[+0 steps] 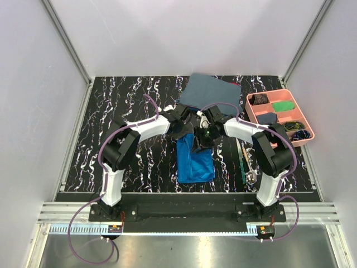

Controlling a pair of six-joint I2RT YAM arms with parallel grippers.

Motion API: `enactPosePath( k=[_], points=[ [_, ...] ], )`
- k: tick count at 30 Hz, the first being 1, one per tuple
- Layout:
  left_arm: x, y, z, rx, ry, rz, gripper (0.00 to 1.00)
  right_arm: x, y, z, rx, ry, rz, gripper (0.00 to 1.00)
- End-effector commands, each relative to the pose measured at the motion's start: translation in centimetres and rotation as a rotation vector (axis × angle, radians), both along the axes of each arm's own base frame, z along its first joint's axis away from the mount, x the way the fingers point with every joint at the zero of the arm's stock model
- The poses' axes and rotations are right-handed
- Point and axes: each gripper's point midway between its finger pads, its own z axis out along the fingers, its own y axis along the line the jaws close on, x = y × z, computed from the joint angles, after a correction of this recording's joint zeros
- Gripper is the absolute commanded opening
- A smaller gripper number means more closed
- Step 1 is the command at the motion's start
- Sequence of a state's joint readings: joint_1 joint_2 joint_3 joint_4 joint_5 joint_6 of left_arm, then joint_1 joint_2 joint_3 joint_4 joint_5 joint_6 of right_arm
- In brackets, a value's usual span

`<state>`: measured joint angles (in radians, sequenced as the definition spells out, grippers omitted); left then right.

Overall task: Fold the napkin into a case and place the utensils inside
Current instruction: Fold the lower triangle-folded napkin at the center of the board.

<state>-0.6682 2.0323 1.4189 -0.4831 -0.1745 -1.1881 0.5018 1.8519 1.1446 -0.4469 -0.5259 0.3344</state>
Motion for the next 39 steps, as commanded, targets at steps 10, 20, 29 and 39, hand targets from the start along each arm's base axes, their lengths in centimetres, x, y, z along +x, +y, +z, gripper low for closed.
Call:
enactPosePath(
  k=[10, 20, 29, 39],
  points=[
    [1.3, 0.5, 0.3, 0.023, -0.037, 0.019, 0.00, 0.6, 2.4, 0.8, 0.137, -0.005, 0.119, 0.48],
    [1.3, 0.7, 0.2, 0.034, -0.040, -0.013, 0.00, 2.1, 3.4, 0.7, 0.152, -0.011, 0.140, 0.35],
    [1.4, 1.1, 0.4, 0.034, -0.053, -0.033, 0.00, 2.7, 3.8, 0.4, 0.155, -0.006, 0.137, 0.15],
    [1.2, 0.9, 0.4, 0.013, -0.049, -0.066, 0.00, 3.6, 3.9, 0.0, 0.129, -0.009, 0.142, 0.19]
  ],
)
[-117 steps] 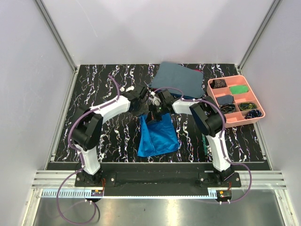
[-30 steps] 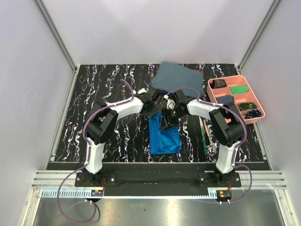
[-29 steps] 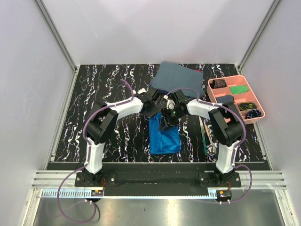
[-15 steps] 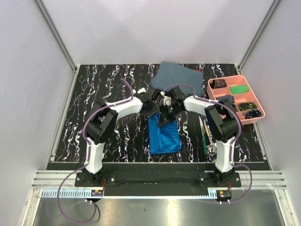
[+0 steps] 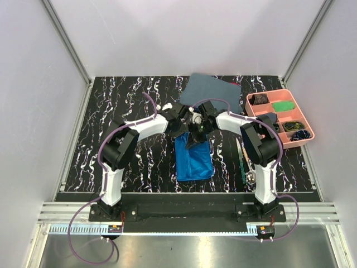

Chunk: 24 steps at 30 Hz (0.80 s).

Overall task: Fold the napkin into a case and place the utensils inside
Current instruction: Fold the lower triangle-folded napkin at the center of the board.

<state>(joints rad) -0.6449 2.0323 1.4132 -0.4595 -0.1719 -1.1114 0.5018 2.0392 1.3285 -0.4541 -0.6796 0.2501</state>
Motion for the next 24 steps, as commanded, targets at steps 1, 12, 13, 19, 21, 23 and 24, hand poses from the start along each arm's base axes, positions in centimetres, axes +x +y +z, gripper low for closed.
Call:
enactPosePath(
  k=[1, 12, 13, 19, 21, 23, 24],
  points=[
    [0.2, 0.0, 0.3, -0.008, -0.022, -0.028, 0.00, 1.6, 0.7, 0.8, 0.019, -0.037, 0.014, 0.15],
    [0.9, 1.6, 5.7, -0.042, -0.234, -0.089, 0.62, 2.2, 0.4, 1.3, -0.013, -0.039, -0.039, 0.00],
    [0.7, 1.8, 5.7, -0.034, -0.243, -0.110, 0.64, 2.2, 0.4, 1.3, -0.010, -0.038, -0.037, 0.00],
    [0.1, 2.1, 8.5, -0.040, -0.308, -0.164, 0.69, 2.4, 0.4, 0.8, -0.006, -0.026, -0.030, 0.00],
    [-0.1, 2.4, 9.0, -0.035, -0.320, -0.167, 0.70, 2.6, 0.4, 0.4, -0.011, -0.030, -0.026, 0.00],
    [-0.5, 2.8, 9.3, -0.032, -0.325, -0.173, 0.68, 2.7, 0.4, 0.1, -0.012, -0.026, -0.024, 0.00],
    [-0.9, 2.9, 9.0, -0.032, -0.316, -0.180, 0.66, 2.8, 0.4, 0.1, -0.010, -0.025, -0.022, 0.00]
  ],
)
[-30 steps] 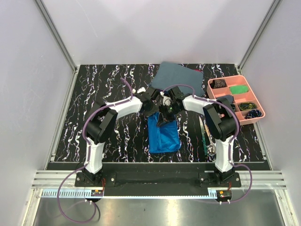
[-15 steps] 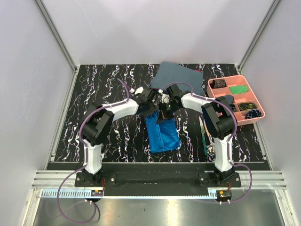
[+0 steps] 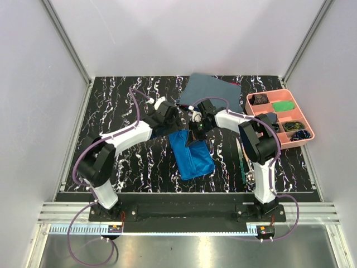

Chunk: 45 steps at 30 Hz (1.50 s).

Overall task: Fold the napkin into a case and place the utensils inside
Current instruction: Fold the lower triangle-folded napkin at the center of the board.

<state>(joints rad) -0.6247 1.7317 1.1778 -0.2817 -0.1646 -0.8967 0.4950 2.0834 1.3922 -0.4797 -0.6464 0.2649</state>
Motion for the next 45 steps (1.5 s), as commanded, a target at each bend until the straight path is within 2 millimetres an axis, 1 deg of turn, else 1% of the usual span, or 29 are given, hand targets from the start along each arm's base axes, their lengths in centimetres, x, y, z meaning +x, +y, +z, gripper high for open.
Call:
enactPosePath(
  k=[1, 5, 6, 8, 10, 11, 14, 15, 17, 18, 19, 22, 23, 25, 26, 28, 29, 32, 33, 35, 36, 37, 38, 39, 40, 42, 43, 44, 45],
  points=[
    [-0.1, 0.5, 2.2, -0.011, -0.079, -0.031, 0.64, 1.3, 0.3, 0.5, 0.019, -0.025, 0.008, 0.00],
    [-1.3, -0.1, 1.4, -0.060, -0.067, -0.073, 0.49, 1.7, 0.4, 0.1, 0.020, -0.026, 0.014, 0.00],
    [-1.9, -0.2, 0.8, -0.063, -0.049, -0.087, 0.40, 1.8, 0.6, 0.3, 0.023, -0.026, 0.015, 0.00],
    [-2.2, -0.3, 0.3, -0.065, -0.041, -0.102, 0.34, 1.8, 0.6, 0.1, 0.024, -0.019, 0.018, 0.01],
    [-2.7, -0.6, -0.7, -0.071, -0.022, -0.127, 0.27, 2.1, 0.7, 0.2, 0.024, -0.023, 0.016, 0.04],
    [-2.6, -0.8, -0.7, -0.081, -0.028, -0.133, 0.25, 2.1, 0.7, 0.1, 0.022, -0.024, 0.016, 0.06],
    [-2.2, -1.5, -0.8, -0.094, -0.034, -0.150, 0.22, 2.3, 0.8, 0.2, 0.021, -0.019, 0.021, 0.08],
    [-1.7, -1.8, -0.2, -0.098, -0.051, -0.153, 0.21, 2.3, 0.8, 0.2, 0.022, -0.018, 0.021, 0.08],
    [-0.9, -1.9, -0.6, -0.095, -0.044, -0.149, 0.19, 2.4, 0.8, 0.1, 0.018, -0.013, 0.019, 0.08],
    [-0.2, -2.3, 0.0, -0.112, -0.053, -0.149, 0.17, 2.5, 0.8, 0.0, 0.016, -0.010, 0.016, 0.08],
    [0.1, -2.5, -0.7, -0.116, -0.033, -0.150, 0.15, 2.4, 0.8, 0.1, 0.017, -0.008, 0.017, 0.08],
    [1.5, -2.5, -0.6, -0.133, -0.022, -0.132, 0.10, 2.5, 0.8, 0.3, 0.016, -0.012, 0.016, 0.09],
    [1.6, -2.5, -1.2, -0.129, -0.007, -0.131, 0.08, 2.5, 0.8, 0.2, 0.014, -0.012, 0.015, 0.09],
    [2.3, -2.6, -0.9, -0.135, -0.014, -0.128, 0.07, 2.5, 0.8, 0.4, 0.016, -0.012, 0.016, 0.09],
    [2.3, -2.6, -1.5, -0.127, 0.002, -0.126, 0.07, 2.5, 0.8, 0.4, 0.017, -0.012, 0.016, 0.09],
    [2.8, -2.8, -1.3, -0.128, -0.001, -0.123, 0.06, 2.5, 0.8, 0.5, 0.019, -0.011, 0.016, 0.09],
    [2.9, -2.8, -1.8, -0.121, 0.011, -0.126, 0.06, 2.5, 0.8, 0.5, 0.019, -0.011, 0.016, 0.09],
    [3.3, -3.4, -2.2, -0.135, 0.023, -0.138, 0.04, 2.5, 0.9, 0.7, 0.023, -0.009, 0.013, 0.09],
    [3.5, -3.6, -2.8, -0.136, 0.034, -0.139, 0.03, 2.5, 1.0, 0.7, 0.022, -0.007, 0.009, 0.11],
    [3.8, -4.5, -3.0, -0.174, 0.036, -0.162, 0.03, 2.7, 0.9, 0.8, 0.018, -0.003, -0.006, 0.15],
    [3.8, -4.7, -3.7, -0.181, 0.051, -0.162, 0.02, 2.8, 0.8, 0.8, 0.007, -0.003, -0.016, 0.21],
    [4.0, -4.8, -4.0, -0.184, 0.055, -0.161, 0.02, 2.9, 0.7, 1.4, 0.002, -0.007, -0.035, 0.25],
    [4.3, -4.9, -4.0, -0.189, 0.055, -0.161, 0.02, 3.0, 0.3, 1.3, -0.024, -0.015, -0.055, 0.29],
    [4.3, -4.9, -4.7, -0.184, 0.066, -0.162, 0.02, 2.9, 0.2, 1.6, -0.034, -0.021, -0.065, 0.35],
    [4.5, -4.8, -4.9, -0.183, 0.070, -0.158, 0.01, 2.8, -0.2, 2.5, -0.042, -0.030, -0.083, 0.37],
    [4.6, -4.6, -5.2, -0.187, 0.077, -0.154, 0.01, 2.1, -1.1, 2.7, -0.076, -0.037, -0.099, 0.40],
    [4.9, -4.4, -5.2, -0.188, 0.070, -0.151, 0.00, 1.9, -1.4, 3.8, -0.076, -0.055, -0.109, 0.42],
    [5.0, -4.2, -5.3, -0.187, 0.070, -0.149, 0.00, 1.2, -2.0, 3.4, -0.095, -0.041, -0.117, 0.43],
    [5.1, -4.1, -5.2, -0.185, 0.067, -0.149, 0.00, 0.8, -2.0, 3.7, -0.088, -0.042, -0.113, 0.43]
  ],
)
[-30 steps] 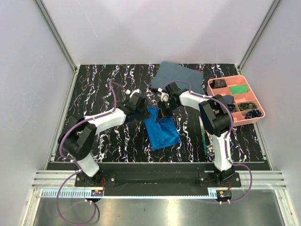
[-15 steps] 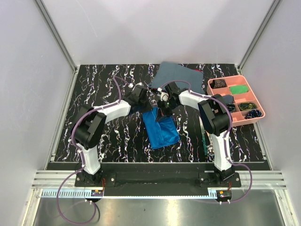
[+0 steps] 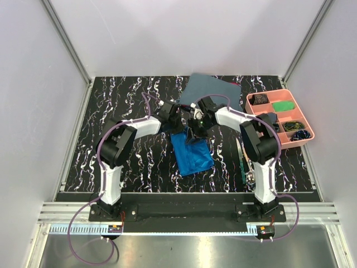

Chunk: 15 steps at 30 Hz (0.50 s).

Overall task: Fold the napkin into a case and place the utensils inside
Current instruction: Fold the lower triangle-folded napkin at the center of the board.

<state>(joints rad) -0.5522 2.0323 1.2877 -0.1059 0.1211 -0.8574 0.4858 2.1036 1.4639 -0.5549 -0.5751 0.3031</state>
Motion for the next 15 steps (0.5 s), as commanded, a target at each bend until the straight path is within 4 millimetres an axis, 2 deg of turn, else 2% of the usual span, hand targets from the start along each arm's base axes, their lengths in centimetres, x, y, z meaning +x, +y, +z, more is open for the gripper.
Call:
enactPosePath(
  k=[1, 2, 6, 11, 15],
  points=[
    [2.0, 0.0, 1.1, -0.042, -0.041, 0.009, 0.00, -0.9, -1.4, 4.4, 0.000, -0.070, -0.045, 0.44],
    [2.0, 0.0, 1.2, -0.051, -0.039, 0.004, 0.00, -2.1, -1.4, 4.2, 0.020, -0.040, -0.037, 0.44],
    [2.3, 0.3, 0.7, -0.059, -0.029, 0.007, 0.00, -3.8, -0.7, 5.1, 0.106, -0.006, -0.008, 0.43],
    [2.1, -0.1, 0.5, -0.074, -0.026, -0.011, 0.00, -6.5, 1.3, 4.6, 0.196, 0.044, 0.082, 0.26],
    [2.0, 0.1, 0.3, -0.064, -0.021, -0.015, 0.00, -7.9, 2.8, 4.6, 0.210, 0.035, 0.138, 0.27]
  ],
)
